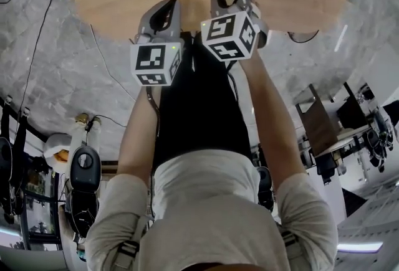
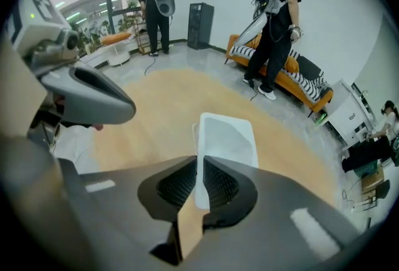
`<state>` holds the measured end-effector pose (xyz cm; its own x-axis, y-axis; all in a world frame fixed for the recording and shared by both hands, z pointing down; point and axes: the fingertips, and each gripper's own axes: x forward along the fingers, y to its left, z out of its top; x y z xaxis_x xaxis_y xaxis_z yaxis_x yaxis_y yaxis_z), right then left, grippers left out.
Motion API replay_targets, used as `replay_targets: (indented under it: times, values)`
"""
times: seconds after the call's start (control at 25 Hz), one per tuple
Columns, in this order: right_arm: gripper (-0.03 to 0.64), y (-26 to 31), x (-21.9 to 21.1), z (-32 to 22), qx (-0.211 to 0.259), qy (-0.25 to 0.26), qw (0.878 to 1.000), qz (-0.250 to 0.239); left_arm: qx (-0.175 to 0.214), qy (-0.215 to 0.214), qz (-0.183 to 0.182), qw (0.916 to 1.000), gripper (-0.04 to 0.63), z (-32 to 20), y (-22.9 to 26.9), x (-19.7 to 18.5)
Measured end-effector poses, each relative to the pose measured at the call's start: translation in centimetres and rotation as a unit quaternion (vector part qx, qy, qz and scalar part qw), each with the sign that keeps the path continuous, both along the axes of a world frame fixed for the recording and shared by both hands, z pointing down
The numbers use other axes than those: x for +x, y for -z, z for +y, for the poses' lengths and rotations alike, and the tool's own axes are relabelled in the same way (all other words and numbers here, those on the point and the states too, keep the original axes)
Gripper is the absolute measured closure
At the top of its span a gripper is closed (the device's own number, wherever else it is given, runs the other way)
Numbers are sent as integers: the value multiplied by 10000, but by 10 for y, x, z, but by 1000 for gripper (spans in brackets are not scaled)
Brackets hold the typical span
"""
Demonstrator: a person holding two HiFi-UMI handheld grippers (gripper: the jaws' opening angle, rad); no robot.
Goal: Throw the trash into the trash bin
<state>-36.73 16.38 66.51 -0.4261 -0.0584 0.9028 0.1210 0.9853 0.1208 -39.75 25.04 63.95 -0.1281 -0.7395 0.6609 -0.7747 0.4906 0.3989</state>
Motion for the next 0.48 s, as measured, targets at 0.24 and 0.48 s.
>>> replay_targets:
  times: [0.24, 0.48]
  values:
    - [580, 63, -16, 13, -218, -354, 9978, -509, 154, 30, -131, 9998, 577, -12, 39, -12]
    - [580, 96, 4, 1, -260, -964, 9918, -804, 279, -433, -232, 9984, 577, -38, 61, 3]
